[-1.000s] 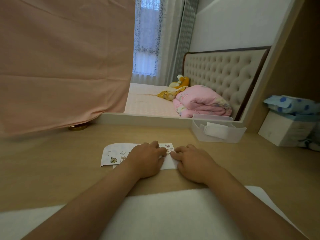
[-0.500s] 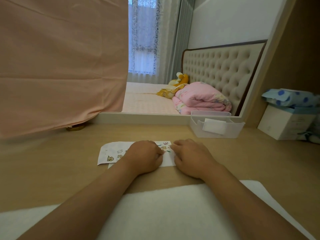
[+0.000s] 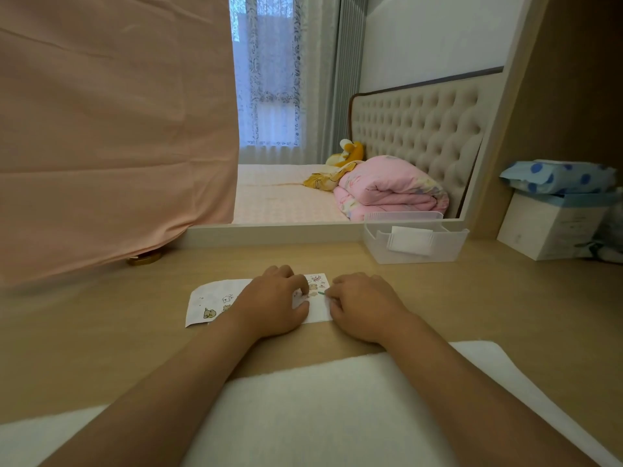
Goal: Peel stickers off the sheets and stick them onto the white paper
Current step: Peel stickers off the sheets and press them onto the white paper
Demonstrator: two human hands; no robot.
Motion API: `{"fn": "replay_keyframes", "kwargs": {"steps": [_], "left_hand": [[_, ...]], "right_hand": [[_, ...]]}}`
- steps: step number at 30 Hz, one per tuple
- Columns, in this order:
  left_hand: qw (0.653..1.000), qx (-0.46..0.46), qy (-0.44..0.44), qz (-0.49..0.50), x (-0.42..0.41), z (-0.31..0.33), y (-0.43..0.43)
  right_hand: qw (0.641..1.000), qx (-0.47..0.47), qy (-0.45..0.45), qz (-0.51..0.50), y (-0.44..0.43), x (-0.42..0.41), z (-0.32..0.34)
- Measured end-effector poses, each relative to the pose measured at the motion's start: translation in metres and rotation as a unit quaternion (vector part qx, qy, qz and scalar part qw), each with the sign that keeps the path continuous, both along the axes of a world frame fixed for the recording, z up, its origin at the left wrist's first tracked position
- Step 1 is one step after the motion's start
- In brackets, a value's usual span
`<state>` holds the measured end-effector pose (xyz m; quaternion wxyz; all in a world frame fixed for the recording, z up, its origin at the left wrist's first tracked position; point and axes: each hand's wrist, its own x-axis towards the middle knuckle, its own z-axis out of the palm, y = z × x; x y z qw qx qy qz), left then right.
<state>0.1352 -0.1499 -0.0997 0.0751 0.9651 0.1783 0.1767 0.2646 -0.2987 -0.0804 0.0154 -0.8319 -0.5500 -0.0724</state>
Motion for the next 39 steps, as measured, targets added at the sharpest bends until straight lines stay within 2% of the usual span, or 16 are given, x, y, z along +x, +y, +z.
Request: {"fn": "replay_keyframes", "kwargs": {"steps": [3,6,8,11,15,17,23,26,30,34,36,39], "left_hand": [[0.999,-0.049,-0.02,-0.01,-0.003,0.009,0.005],[0.996,-0.058,-0.065,0.007,-0.015,0.024,0.013],[0.996,-0.057,-0.058,0.031,-0.033,0.035,0.02],[0.997,-0.037,0.018,0.073,-0.07,0.044,0.031],[0.981,-0.057,0.138,0.121,-0.107,0.033,0.038],[0.977,-0.051,0.156,0.138,-0.117,0.023,0.041],[0.989,0.015,0.082,0.125,-0.138,0.017,0.038],[0.993,0.012,0.044,0.105,-0.143,0.014,0.037],[0.992,-0.084,-0.034,0.09,-0.144,0.013,0.035],[0.987,-0.115,-0.075,0.083,-0.146,0.016,0.03],[0.976,-0.15,-0.111,0.115,-0.147,0.02,0.025],[0.939,-0.251,-0.141,0.187,-0.149,0.026,0.02]], "right_hand": [[1.0,0.024,0.007,0.014,0.002,-0.004,0.007],[0.997,0.057,0.034,0.032,0.005,-0.012,0.012],[0.994,0.077,0.062,0.046,0.007,-0.02,0.016],[0.99,0.073,0.099,0.068,0.017,-0.037,0.023],[0.984,0.062,0.149,0.078,0.036,-0.063,0.028],[0.981,0.05,0.169,0.081,0.045,-0.075,0.026],[0.984,0.039,0.148,0.087,0.061,-0.102,0.009],[0.981,0.076,0.141,0.106,0.062,-0.103,0.003],[0.975,0.144,0.089,0.142,0.065,-0.1,0.003],[0.955,0.241,0.018,0.17,0.067,-0.099,0.001],[0.94,0.291,0.01,0.177,0.066,-0.099,0.0],[0.927,0.318,0.001,0.197,0.063,-0.097,0.003]]}}
